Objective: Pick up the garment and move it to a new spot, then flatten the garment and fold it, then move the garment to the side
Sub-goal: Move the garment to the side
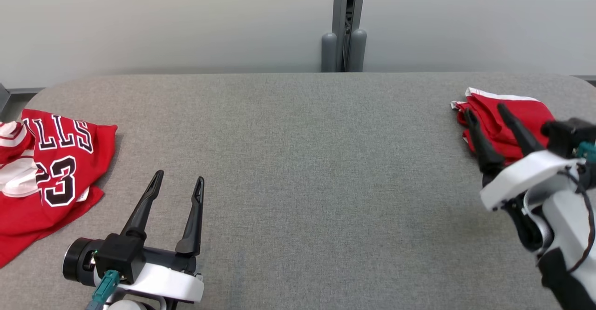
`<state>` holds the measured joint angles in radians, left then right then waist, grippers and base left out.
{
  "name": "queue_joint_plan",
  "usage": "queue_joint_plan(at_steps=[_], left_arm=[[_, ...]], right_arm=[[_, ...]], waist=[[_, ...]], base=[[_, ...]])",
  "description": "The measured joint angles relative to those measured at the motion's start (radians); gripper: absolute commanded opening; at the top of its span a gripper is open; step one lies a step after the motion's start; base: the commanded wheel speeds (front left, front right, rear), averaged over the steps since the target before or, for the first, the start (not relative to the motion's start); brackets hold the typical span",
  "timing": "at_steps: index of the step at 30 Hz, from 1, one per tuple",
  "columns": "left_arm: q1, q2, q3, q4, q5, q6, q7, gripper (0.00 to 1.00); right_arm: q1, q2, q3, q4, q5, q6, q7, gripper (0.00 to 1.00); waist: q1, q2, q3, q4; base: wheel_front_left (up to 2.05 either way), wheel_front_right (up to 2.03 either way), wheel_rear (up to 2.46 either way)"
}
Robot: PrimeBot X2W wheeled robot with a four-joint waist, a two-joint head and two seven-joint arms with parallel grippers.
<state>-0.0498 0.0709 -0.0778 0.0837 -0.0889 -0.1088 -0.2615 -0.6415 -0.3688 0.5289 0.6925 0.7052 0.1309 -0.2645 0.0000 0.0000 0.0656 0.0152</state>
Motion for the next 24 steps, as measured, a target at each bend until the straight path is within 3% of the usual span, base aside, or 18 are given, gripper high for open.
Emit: queue_joint_plan(at_steps=[2,6,17,24], left_arm=[[0.008,-0.002,0.005,0.006,0.000,0.000,0.000,1.00],[0.027,-0.004,0.014,0.008,0.000,0.004,0.000,1.00],[0.064,-0.010,0.033,0.014,-0.002,0.013,0.000,1.00],[0.084,-0.001,0.057,0.035,0.007,0.030,0.000,1.00]], right_arm=[[0.086,0.037,-0.088,-0.054,-0.059,0.000,0.000,1.00],[0.191,0.085,-0.168,-0.120,-0.155,0.000,0.000,1.00],[0.415,0.201,-0.350,-0.265,-0.357,0.000,0.000,1.00],[0.509,0.266,-0.406,-0.323,-0.431,0.000,0.000,1.00]], waist=[[0.0000,0.0000,-0.017,-0.001],[0.0000,0.0000,-0.035,-0.005],[0.0000,0.0000,-0.067,-0.013],[0.0000,0.0000,-0.075,-0.019]], base=[[0.00,0.00,0.00],[0.00,0.00,0.00],[0.00,0.00,0.00],[0.00,0.00,0.00]])
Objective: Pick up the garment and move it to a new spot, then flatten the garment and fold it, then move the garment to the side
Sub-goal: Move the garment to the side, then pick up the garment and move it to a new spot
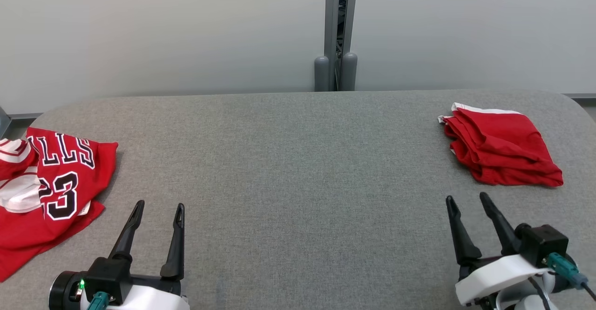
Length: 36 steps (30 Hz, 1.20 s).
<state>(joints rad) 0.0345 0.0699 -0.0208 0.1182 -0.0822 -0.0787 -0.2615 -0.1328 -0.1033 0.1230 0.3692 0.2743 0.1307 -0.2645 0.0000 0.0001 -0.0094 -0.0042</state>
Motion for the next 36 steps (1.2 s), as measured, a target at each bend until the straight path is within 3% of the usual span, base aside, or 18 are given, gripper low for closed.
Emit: queue_joint_plan(at_steps=[19,36], left_arm=[[0.005,0.010,0.039,0.029,0.010,0.028,0.000,1.00],[0.023,0.016,0.074,0.072,-0.018,0.045,0.000,1.00]], right_arm=[[0.025,0.037,-0.040,-0.002,-0.032,0.000,0.000,1.00],[0.035,0.033,0.000,0.032,-0.010,0.000,0.000,1.00]], waist=[[0.0000,0.0000,-0.004,0.018],[0.0000,0.0000,-0.025,0.185]], base=[[0.00,0.00,0.00],[0.00,0.00,0.00]])
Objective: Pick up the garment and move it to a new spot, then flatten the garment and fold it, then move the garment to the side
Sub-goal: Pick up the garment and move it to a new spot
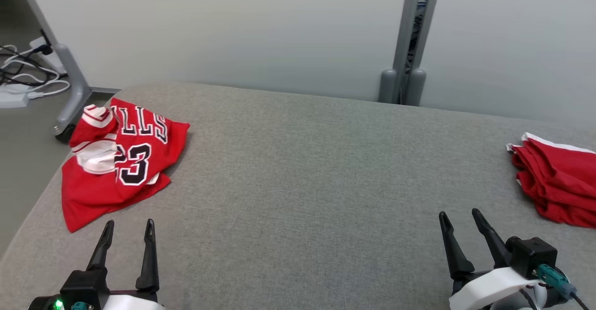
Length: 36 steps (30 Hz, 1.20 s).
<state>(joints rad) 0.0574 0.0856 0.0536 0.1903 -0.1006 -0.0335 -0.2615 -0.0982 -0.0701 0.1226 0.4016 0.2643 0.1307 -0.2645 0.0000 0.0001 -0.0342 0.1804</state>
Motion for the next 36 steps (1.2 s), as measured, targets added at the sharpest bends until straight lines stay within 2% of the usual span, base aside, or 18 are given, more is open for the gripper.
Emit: queue_joint_plan(at_steps=[19,28,36], left_arm=[[0.020,0.019,-0.006,-0.012,-0.006,0.017,0.006,1.00],[0.028,0.024,-0.010,-0.025,-0.008,0.026,0.014,1.00],[0.032,0.028,-0.020,-0.043,-0.014,0.032,0.018,1.00]], right_arm=[[-0.007,0.001,0.078,0.033,0.027,0.000,0.000,1.00],[-0.016,0.005,0.109,0.041,0.041,0.000,0.000,1.00],[-0.020,0.004,0.122,0.046,0.044,0.000,0.000,1.00]], waist=[[0.0000,0.0000,-0.027,0.239],[0.0000,0.0000,-0.029,0.279],[0.0000,0.0000,-0.022,0.273]], base=[[0.00,0.00,0.00],[0.00,0.00,0.00],[0.00,0.00,0.00]])
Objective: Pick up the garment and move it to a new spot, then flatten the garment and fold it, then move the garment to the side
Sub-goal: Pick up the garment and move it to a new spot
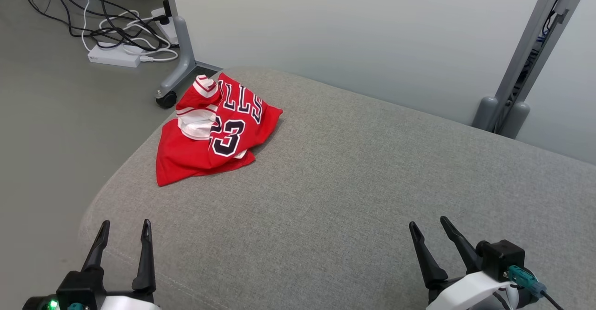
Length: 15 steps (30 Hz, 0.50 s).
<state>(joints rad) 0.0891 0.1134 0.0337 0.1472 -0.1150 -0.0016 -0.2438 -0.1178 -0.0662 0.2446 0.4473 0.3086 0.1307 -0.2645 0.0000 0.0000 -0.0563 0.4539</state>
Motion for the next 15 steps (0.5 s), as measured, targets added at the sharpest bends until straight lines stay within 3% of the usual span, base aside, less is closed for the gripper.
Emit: queue_joint_plan(at_steps=[15], left_arm=[[-0.226,0.087,-0.021,0.004,0.000,-0.047,0.031,1.00]], right_arm=[[-0.053,-0.017,0.043,0.010,0.000,0.000,0.000,1.00]], waist=[[0.0000,0.0000,0.054,-0.096]], base=[[0.00,0.00,0.00]])
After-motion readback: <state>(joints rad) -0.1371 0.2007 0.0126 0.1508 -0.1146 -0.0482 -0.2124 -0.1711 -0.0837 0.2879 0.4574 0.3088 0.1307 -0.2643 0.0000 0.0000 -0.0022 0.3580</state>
